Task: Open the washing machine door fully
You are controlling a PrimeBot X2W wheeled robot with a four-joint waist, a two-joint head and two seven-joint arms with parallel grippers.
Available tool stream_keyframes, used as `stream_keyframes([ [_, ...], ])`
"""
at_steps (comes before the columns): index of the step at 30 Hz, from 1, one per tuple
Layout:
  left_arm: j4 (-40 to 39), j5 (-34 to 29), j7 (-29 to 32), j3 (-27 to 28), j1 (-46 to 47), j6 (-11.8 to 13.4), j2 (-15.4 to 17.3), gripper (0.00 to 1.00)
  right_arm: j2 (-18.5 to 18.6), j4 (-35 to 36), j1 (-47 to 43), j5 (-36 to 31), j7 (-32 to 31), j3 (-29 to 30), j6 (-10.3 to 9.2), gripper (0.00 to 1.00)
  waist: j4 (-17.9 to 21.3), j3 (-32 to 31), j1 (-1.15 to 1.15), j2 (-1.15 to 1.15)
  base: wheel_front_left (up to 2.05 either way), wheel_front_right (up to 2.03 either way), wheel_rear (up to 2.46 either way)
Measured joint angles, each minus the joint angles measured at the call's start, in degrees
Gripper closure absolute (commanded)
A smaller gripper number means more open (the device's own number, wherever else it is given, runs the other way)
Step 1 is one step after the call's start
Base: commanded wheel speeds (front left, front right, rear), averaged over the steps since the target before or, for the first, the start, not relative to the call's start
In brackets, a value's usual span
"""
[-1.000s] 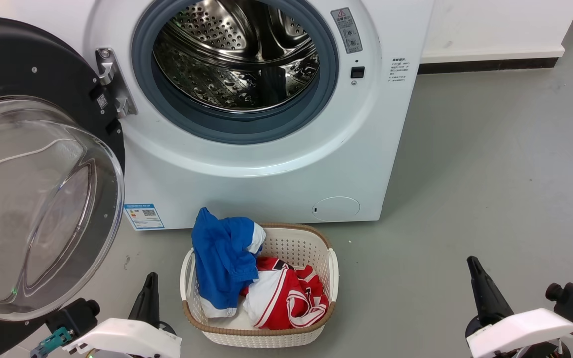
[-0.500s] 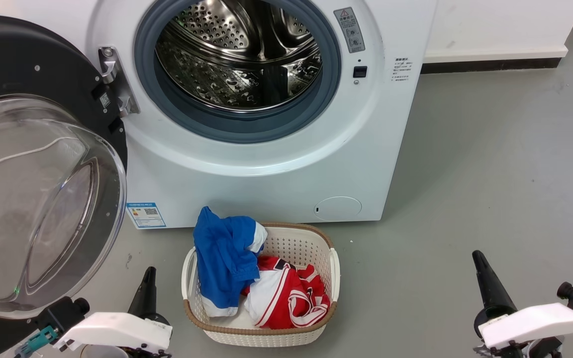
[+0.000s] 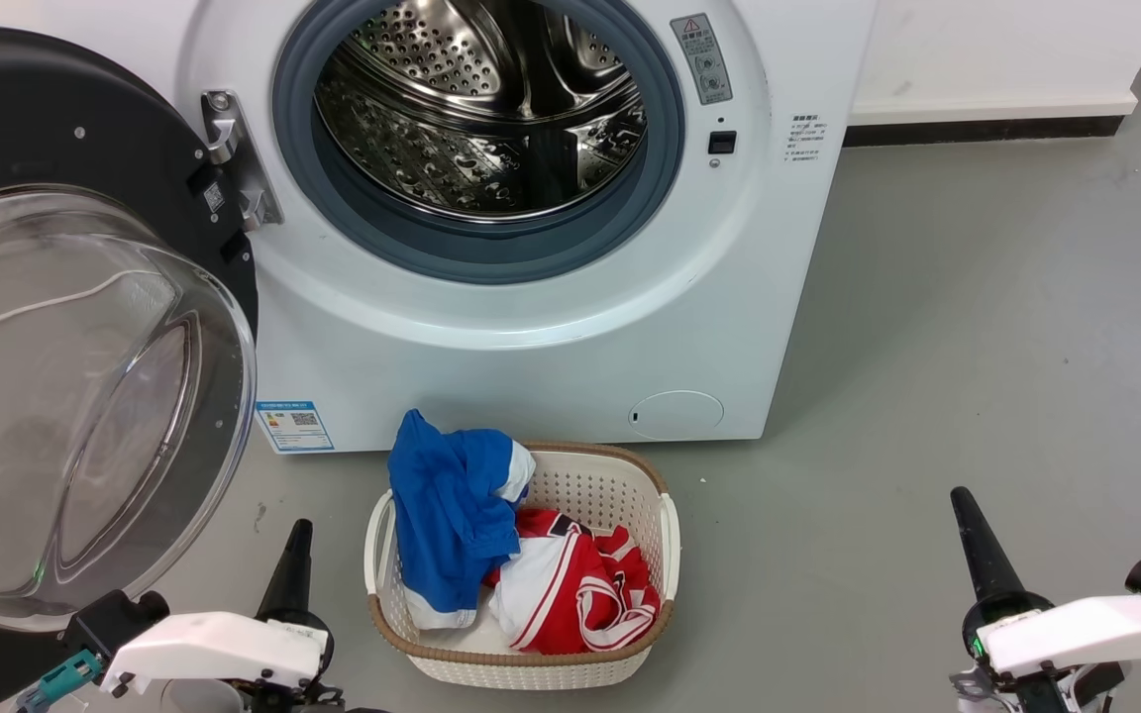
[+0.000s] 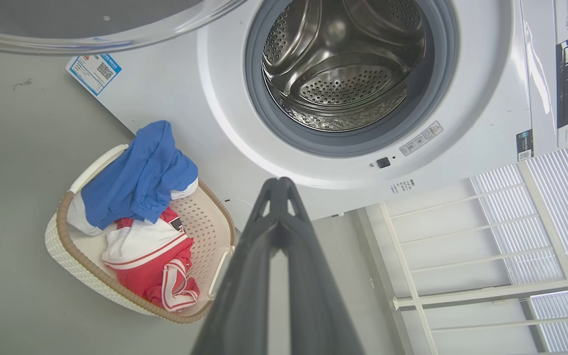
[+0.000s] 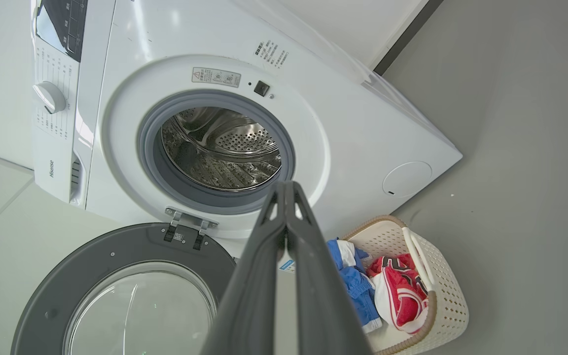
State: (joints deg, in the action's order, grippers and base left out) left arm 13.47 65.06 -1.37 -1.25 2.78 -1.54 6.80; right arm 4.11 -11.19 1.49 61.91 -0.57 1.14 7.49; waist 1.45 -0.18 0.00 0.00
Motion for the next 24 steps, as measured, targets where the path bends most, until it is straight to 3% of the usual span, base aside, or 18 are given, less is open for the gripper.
stream_keyframes([
  [24,0.24,11.61,3.41,3.39,1.25,-2.5,-1.71,1.0,0.03,-1.16,1.91,13.67,-1.85,1.51,0.0,1.0,-0.53,0.13,0.0,0.0,0.0,0.0,0.0],
])
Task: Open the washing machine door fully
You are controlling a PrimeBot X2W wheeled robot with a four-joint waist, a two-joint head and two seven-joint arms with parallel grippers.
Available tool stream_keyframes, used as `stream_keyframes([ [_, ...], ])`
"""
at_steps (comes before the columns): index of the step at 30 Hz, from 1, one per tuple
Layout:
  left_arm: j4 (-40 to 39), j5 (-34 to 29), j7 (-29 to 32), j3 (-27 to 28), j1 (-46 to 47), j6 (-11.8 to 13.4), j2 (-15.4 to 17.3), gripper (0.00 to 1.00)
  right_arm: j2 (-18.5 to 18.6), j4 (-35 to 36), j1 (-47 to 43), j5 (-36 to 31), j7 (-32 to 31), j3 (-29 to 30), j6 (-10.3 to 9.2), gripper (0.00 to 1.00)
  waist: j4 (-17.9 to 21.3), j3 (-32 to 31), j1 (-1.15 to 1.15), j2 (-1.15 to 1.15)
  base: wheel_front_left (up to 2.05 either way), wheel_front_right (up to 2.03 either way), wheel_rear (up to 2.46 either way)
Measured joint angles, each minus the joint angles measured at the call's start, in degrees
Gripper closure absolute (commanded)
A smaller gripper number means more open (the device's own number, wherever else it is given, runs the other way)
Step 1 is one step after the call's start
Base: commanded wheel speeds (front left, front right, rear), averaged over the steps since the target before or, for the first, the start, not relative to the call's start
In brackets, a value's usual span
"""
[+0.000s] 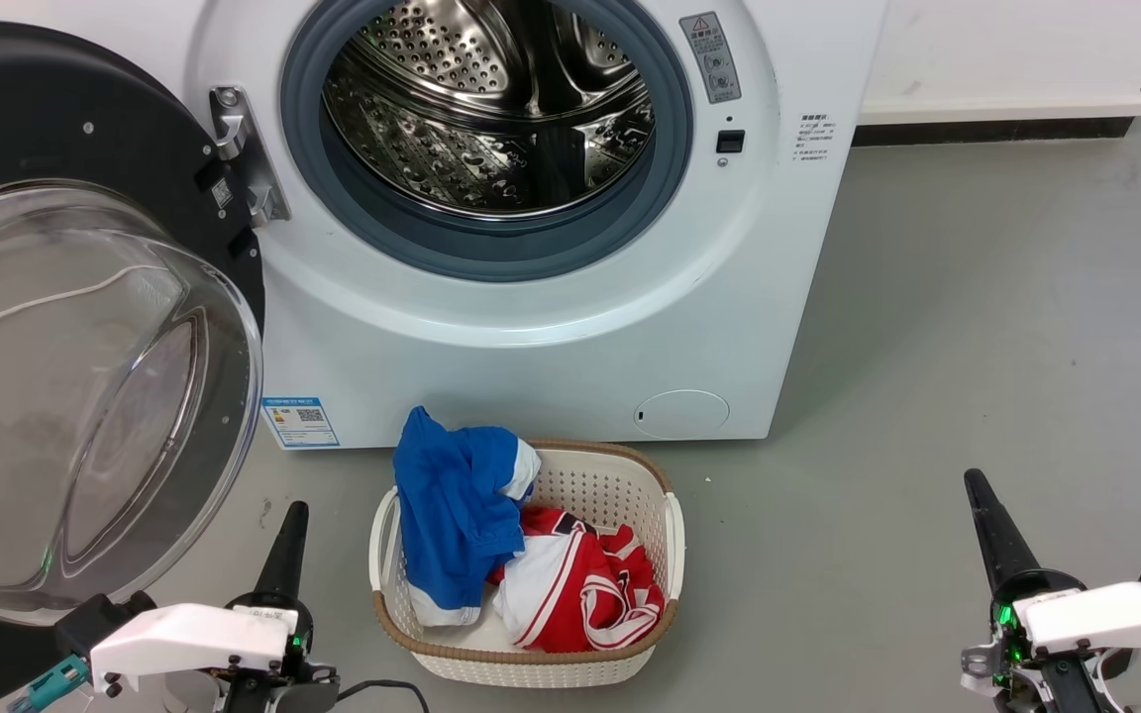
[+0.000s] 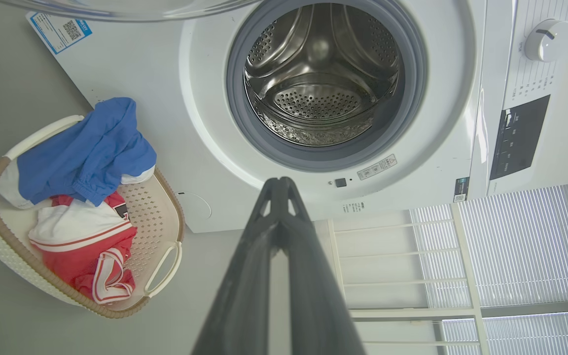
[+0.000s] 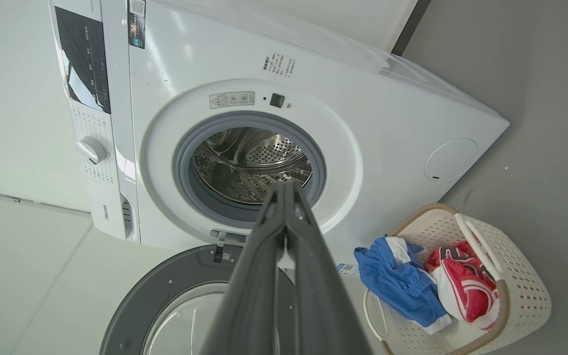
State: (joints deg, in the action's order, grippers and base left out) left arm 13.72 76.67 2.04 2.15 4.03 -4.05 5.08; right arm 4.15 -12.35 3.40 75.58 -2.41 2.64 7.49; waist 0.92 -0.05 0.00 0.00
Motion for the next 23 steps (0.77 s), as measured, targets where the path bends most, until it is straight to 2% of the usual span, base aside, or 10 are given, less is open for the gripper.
stream_keyframes([
  [23,0.21,9.17,2.68,2.59,1.07,-2.02,-1.36,1.0,-0.02,-0.9,1.33,10.58,-1.67,1.36,0.0,1.0,-0.51,0.13,0.0,0.0,0.0,0.0,0.0],
])
